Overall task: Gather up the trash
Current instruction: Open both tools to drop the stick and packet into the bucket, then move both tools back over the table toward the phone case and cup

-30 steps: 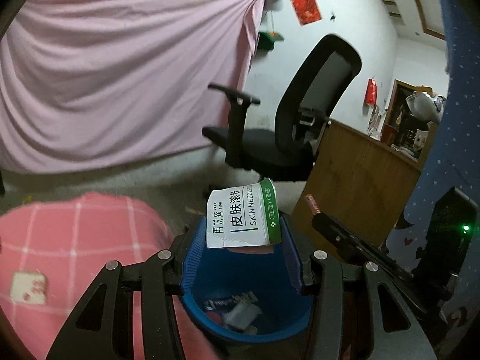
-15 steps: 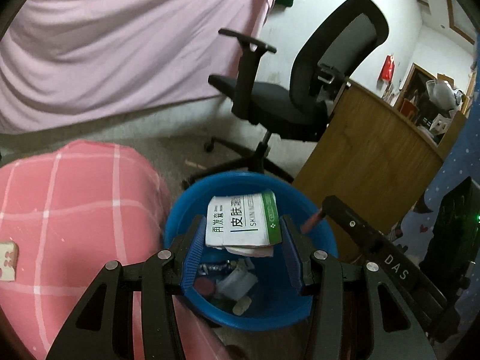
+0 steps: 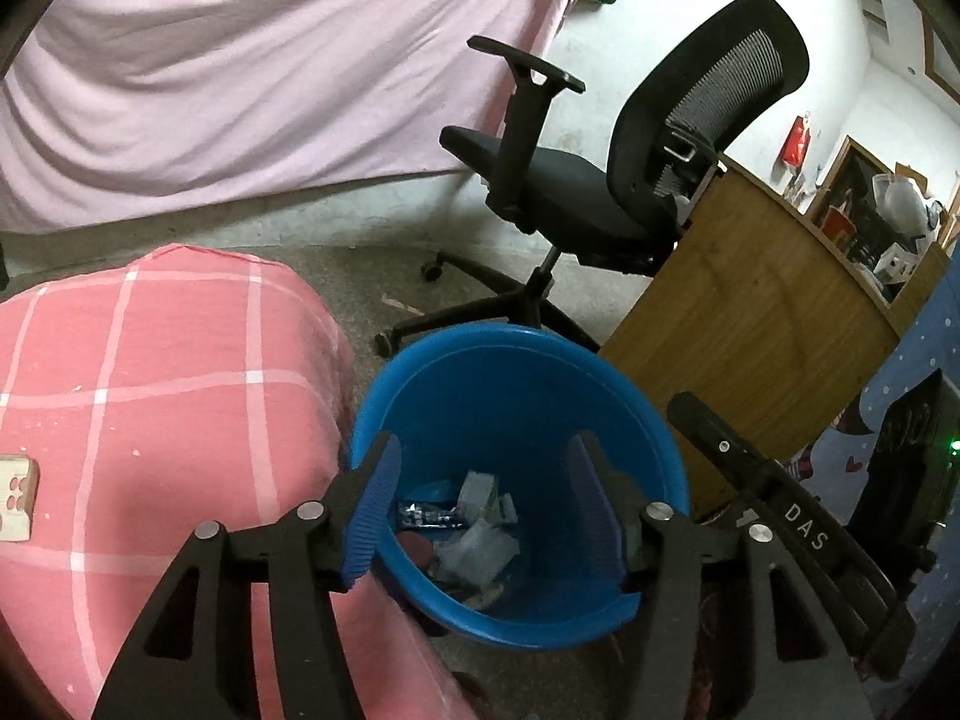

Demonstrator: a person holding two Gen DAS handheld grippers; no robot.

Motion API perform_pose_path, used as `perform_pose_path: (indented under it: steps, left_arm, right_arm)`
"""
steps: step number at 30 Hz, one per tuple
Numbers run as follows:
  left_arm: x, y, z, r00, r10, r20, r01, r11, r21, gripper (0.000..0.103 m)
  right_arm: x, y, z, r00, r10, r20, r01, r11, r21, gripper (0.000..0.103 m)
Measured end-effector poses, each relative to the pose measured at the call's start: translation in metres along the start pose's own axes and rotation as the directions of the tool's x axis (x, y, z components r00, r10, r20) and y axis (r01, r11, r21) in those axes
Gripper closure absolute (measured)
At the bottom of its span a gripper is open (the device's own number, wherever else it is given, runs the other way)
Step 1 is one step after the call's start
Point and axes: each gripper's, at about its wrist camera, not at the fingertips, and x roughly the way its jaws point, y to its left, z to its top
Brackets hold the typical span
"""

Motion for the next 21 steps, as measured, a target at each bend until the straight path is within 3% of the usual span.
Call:
perform_pose_path:
  steps: [2, 5, 9, 12, 15, 17, 21]
  left_arm:
    - [-0.004, 0.002, 0.0, 1.0, 0.008, 0.01, -0.008, 1.0, 0.0, 0.046]
    - [-0.017, 0.006, 0.0, 0.998, 0.017, 0.053, -0.018, 1.0, 0.01, 0.04]
    - [-0.042, 0.017, -0.001, 0.989, 0.04, 0.144, -0.042, 0.999, 0.011, 0.021]
    - [-0.057, 0.024, -0.001, 0.977, 0.058, 0.203, -0.061, 0.998, 0.006, 0.019]
    - [-0.076, 0.032, -0.002, 0.953, 0.1, 0.287, -0.106, 0.994, 0.006, 0.003]
    - [-0.087, 0.036, -0.005, 0.93, 0.127, 0.344, -0.137, 0.991, 0.003, 0.003]
    - [-0.099, 0.047, -0.009, 0.913, 0.158, 0.376, -0.17, 0.985, -0.002, 0.002]
  right_arm:
    - [-0.001, -0.001, 0.001, 1.0, -0.002, 0.004, 0.002, 1.0, 0.003, 0.089]
    - [-0.003, -0.004, 0.002, 1.0, -0.005, 0.019, 0.005, 1.0, 0.01, 0.069]
    - [-0.008, -0.004, 0.006, 0.999, -0.009, 0.041, 0.008, 1.0, 0.022, 0.055]
    - [-0.013, -0.001, 0.008, 0.998, -0.008, 0.068, 0.006, 1.0, 0.022, 0.051]
    - [-0.014, 0.004, 0.009, 0.997, -0.012, 0.078, 0.011, 1.0, 0.007, 0.04]
    - [-0.014, 0.007, 0.009, 0.996, -0.013, 0.088, 0.013, 1.0, 0.001, 0.028]
    - [-0.015, 0.014, 0.01, 0.993, -0.01, 0.115, 0.013, 1.0, -0.028, 0.017]
